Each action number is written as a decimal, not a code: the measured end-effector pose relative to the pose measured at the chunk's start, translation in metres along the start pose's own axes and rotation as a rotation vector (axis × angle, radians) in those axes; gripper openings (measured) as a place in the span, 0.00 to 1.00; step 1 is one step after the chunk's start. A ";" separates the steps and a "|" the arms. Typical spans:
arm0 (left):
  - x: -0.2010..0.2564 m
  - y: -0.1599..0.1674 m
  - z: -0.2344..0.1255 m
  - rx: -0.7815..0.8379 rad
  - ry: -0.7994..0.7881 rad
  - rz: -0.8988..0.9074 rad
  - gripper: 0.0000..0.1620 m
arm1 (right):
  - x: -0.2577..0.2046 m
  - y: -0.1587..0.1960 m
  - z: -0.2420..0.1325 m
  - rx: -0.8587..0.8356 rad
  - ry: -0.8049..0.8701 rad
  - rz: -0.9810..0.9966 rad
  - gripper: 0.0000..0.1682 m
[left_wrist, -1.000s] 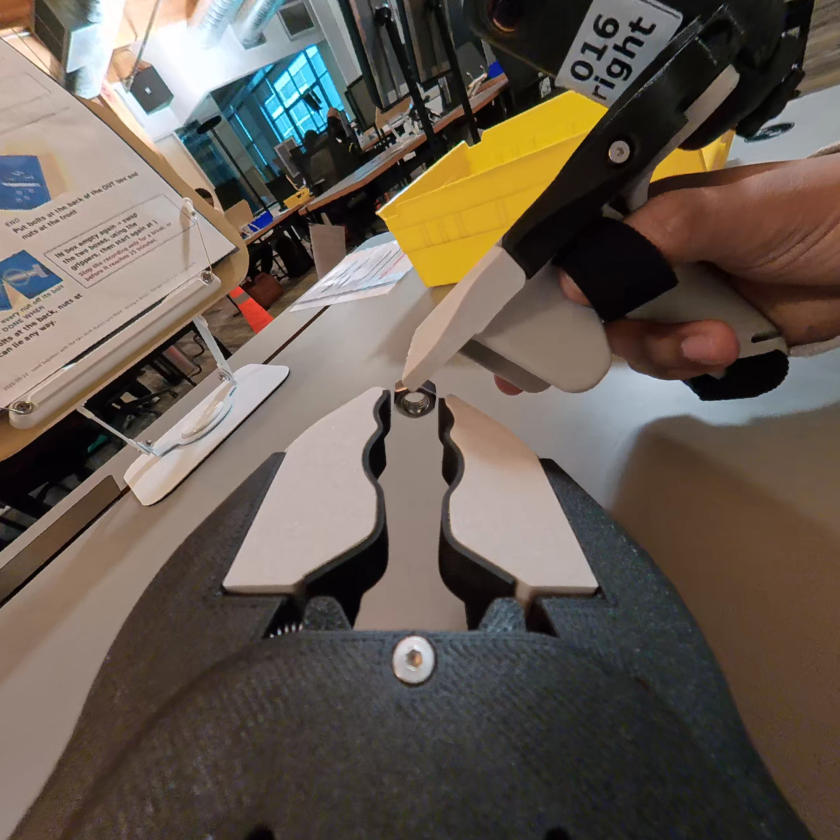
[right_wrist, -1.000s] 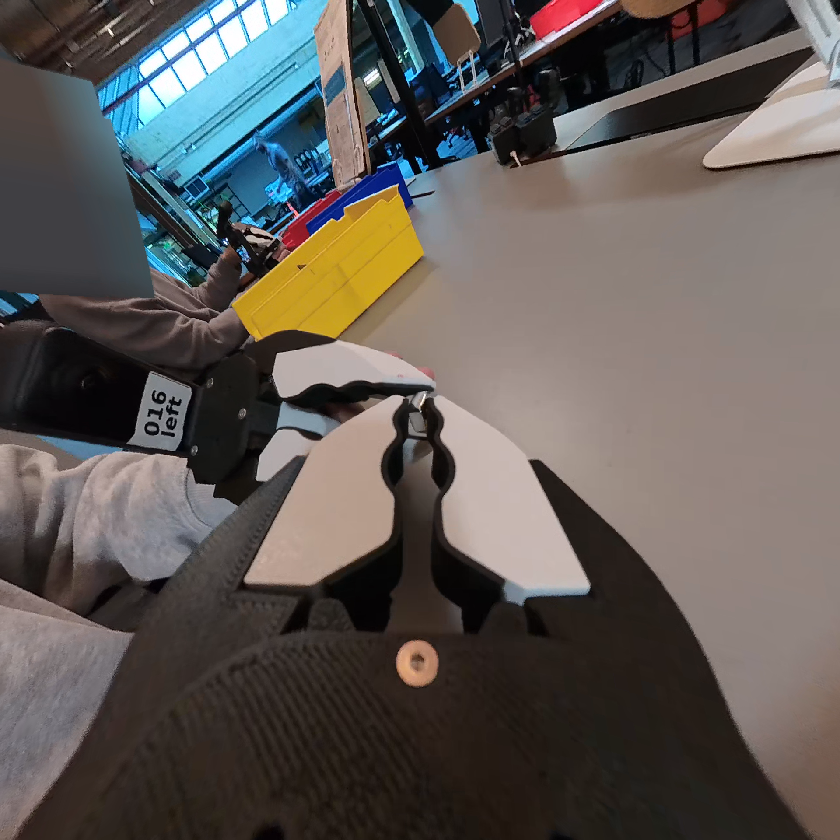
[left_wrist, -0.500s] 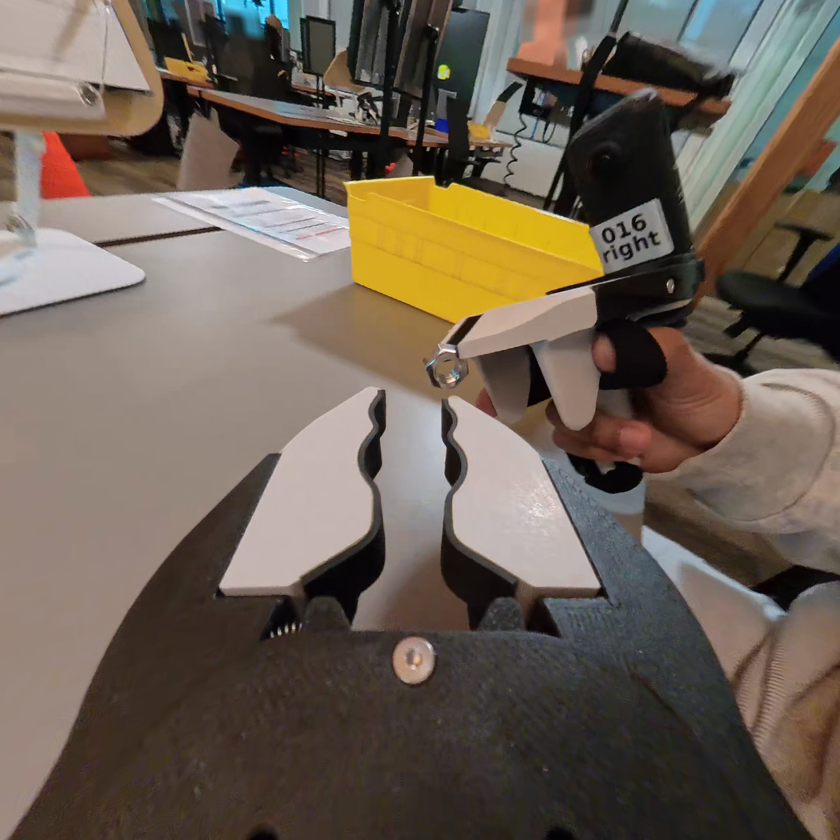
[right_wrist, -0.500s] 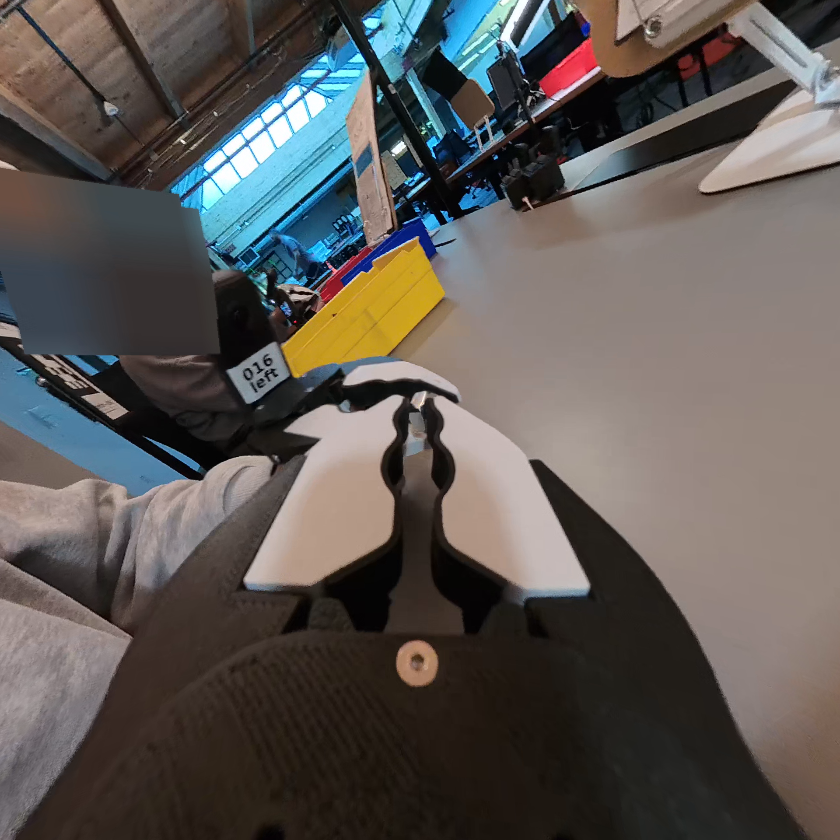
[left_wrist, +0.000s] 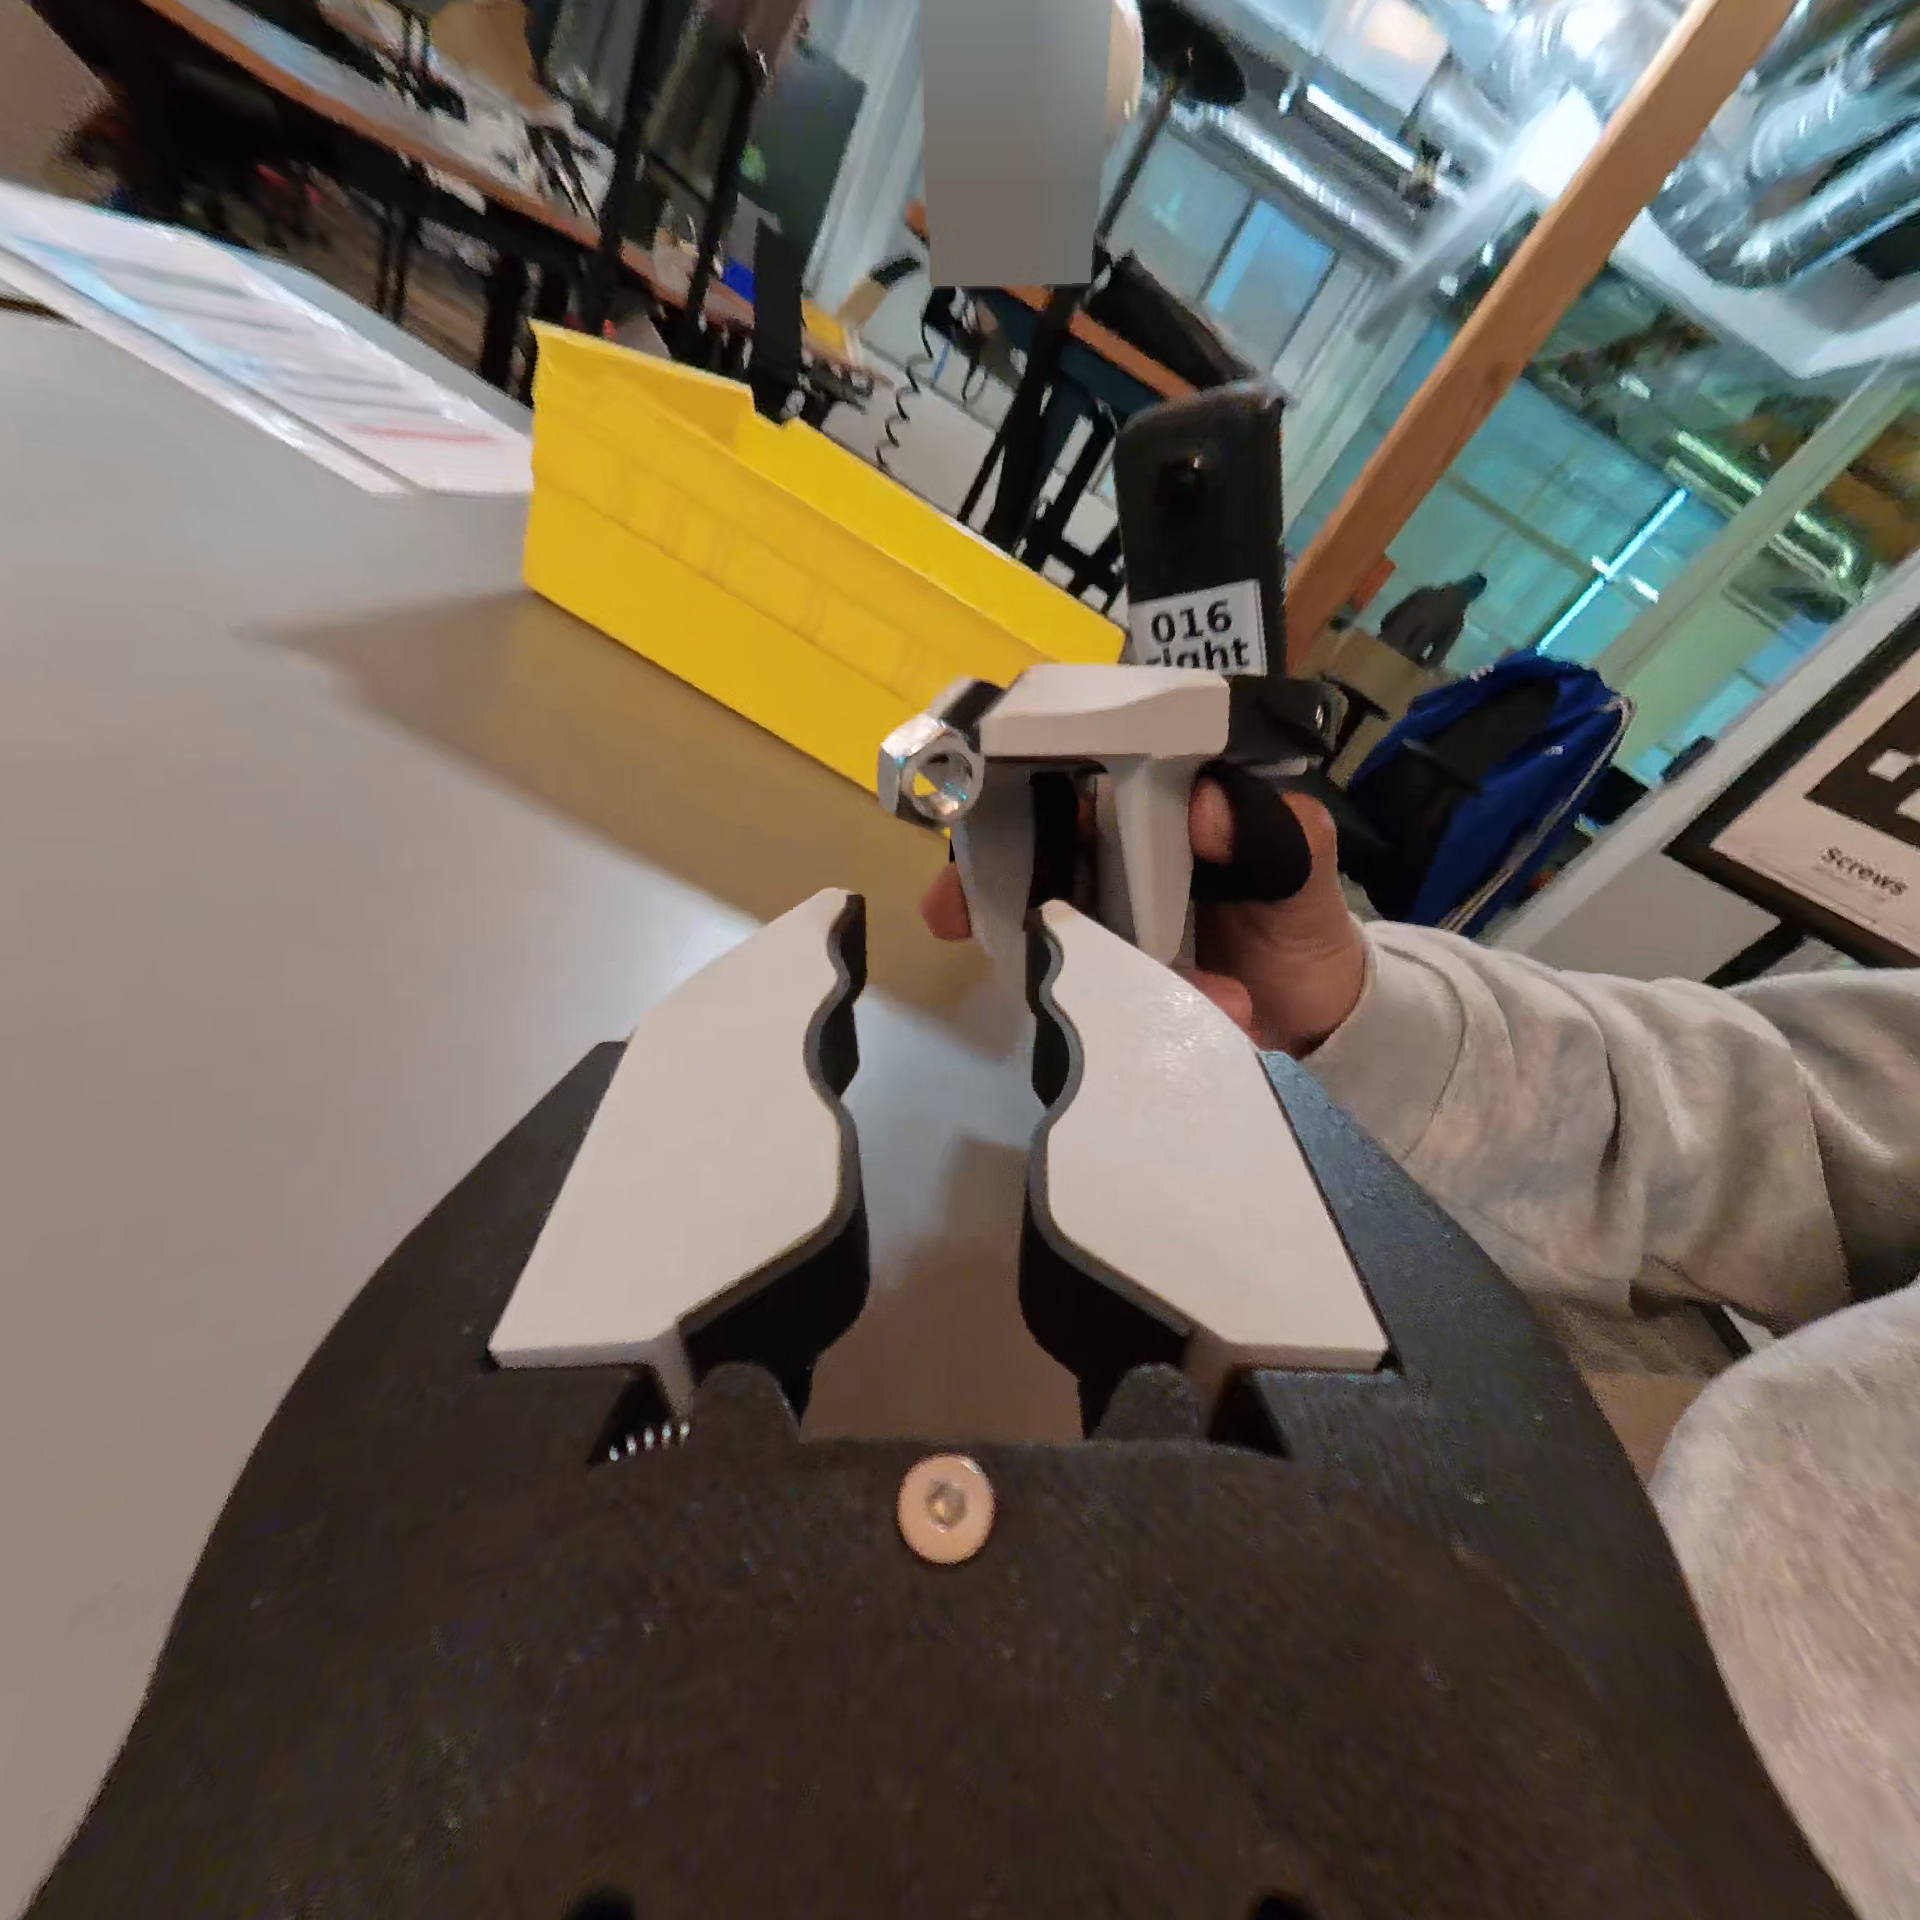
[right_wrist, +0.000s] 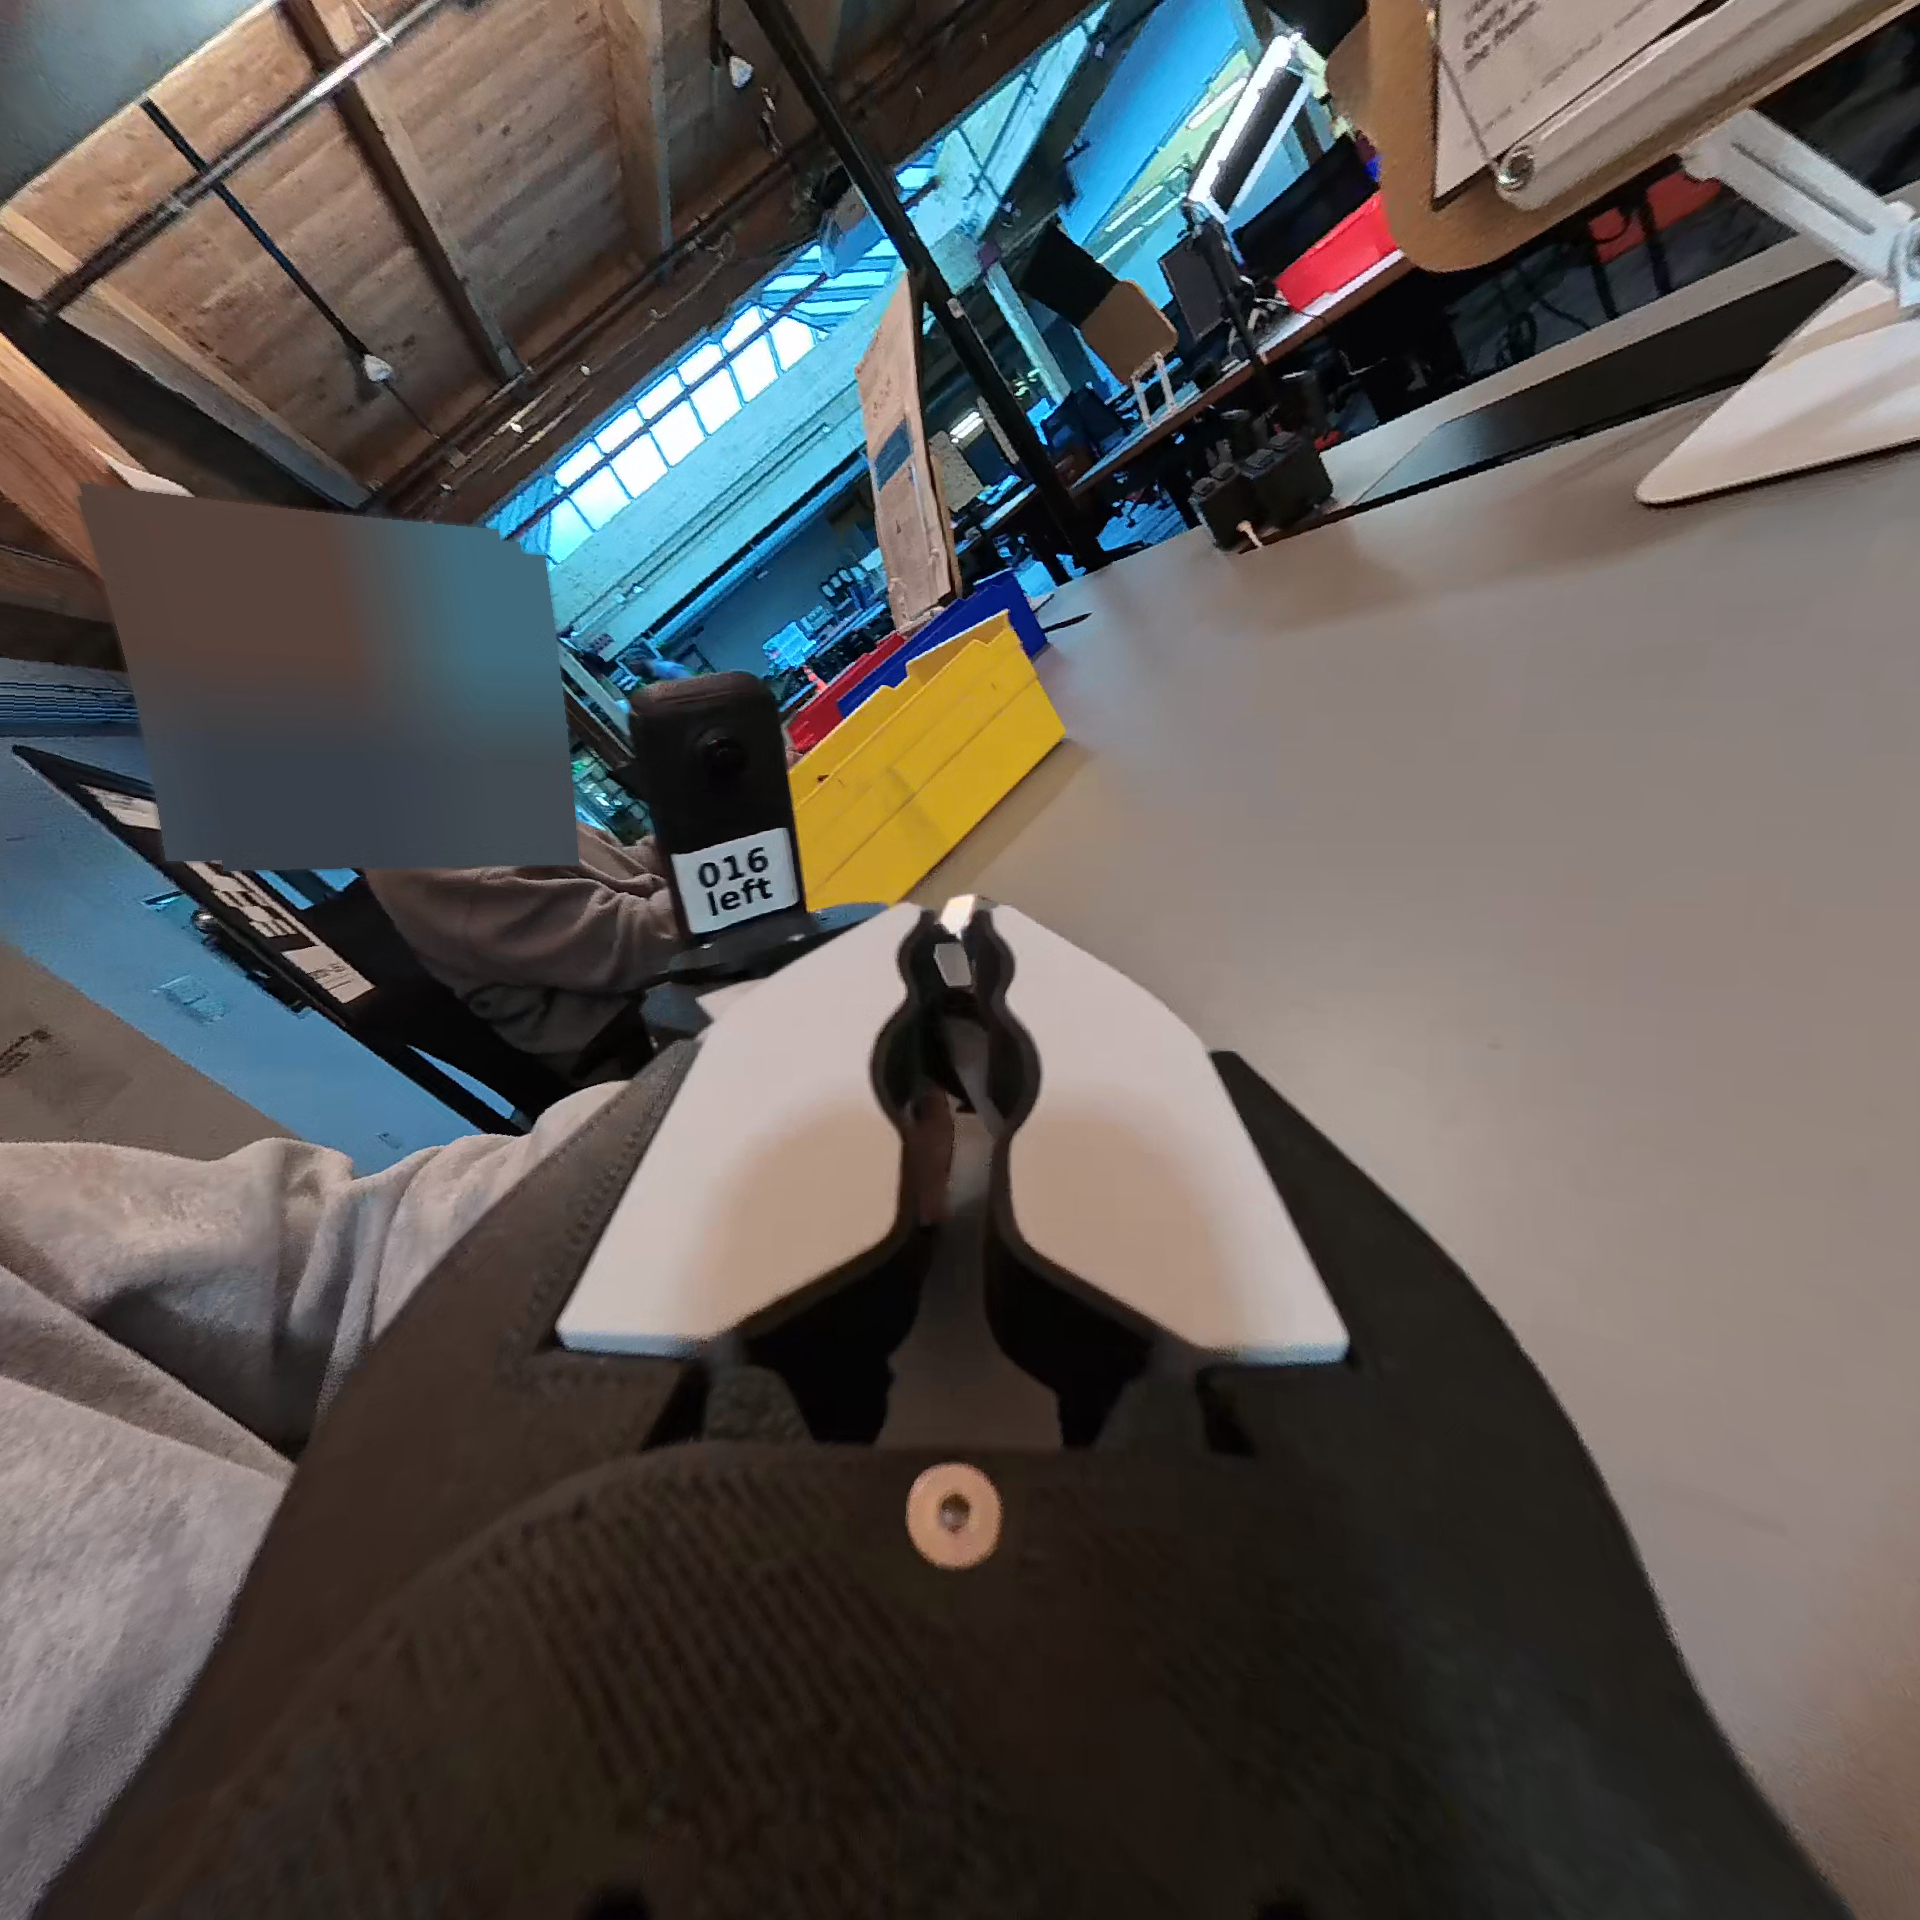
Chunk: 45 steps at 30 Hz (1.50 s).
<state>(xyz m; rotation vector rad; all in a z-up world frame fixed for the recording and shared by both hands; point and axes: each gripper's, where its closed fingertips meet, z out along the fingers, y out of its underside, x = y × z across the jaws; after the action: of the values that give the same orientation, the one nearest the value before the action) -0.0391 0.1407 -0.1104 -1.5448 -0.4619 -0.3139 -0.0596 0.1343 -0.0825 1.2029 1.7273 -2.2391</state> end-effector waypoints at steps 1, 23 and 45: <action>0.001 0.003 0.001 -0.014 0.004 -0.002 0.20 | 0.002 0.001 0.000 -0.003 0.013 -0.005 0.04; 0.002 -0.004 -0.009 0.042 0.174 -0.101 0.21 | 0.010 0.012 0.010 -0.052 -0.108 0.209 0.04; -0.001 -0.021 -0.023 0.144 0.230 -0.240 0.05 | -0.014 0.015 0.015 -0.050 -0.225 0.232 0.04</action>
<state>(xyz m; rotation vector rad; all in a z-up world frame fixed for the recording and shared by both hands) -0.0474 0.1176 -0.0918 -1.2968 -0.4779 -0.6234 -0.0509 0.1104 -0.0845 1.0352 1.4705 -2.0921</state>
